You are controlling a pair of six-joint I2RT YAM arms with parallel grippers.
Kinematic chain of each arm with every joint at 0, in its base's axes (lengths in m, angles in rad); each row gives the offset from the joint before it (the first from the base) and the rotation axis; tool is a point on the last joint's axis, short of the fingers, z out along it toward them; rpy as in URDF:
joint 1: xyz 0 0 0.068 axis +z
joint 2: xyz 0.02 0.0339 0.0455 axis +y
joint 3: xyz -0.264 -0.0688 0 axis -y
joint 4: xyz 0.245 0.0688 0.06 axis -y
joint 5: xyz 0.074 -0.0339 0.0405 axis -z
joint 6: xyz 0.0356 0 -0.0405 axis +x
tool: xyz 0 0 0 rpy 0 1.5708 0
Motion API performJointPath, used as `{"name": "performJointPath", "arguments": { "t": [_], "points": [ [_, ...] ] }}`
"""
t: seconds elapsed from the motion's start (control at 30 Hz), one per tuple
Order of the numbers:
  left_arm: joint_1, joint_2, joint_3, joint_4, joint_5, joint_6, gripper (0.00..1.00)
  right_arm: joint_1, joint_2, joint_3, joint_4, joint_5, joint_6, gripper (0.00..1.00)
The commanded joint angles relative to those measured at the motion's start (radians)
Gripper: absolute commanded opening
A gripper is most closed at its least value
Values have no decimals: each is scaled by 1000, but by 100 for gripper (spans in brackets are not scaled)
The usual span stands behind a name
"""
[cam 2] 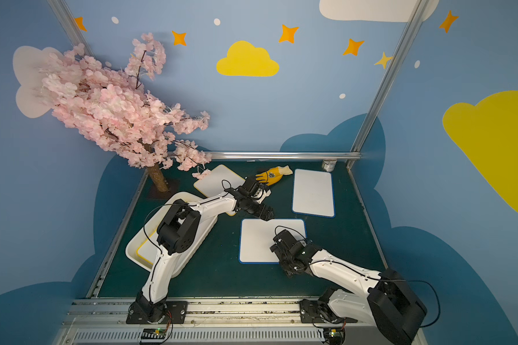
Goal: Put the whiteboard into the storage box
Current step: Adjust the whiteboard at the center of the board.
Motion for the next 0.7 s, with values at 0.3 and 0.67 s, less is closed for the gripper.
{"name": "performJointPath", "arguments": {
  "t": [0.3, 0.67],
  "points": [
    [3, -130, -260, -16, 6, -62, 100, -34, 25, -27, 72, 70, -61, 88],
    [-8, -273, -424, -32, -4, -153, 100, -85, 116, 41, 98, 41, -235, 88]
  ]
}}
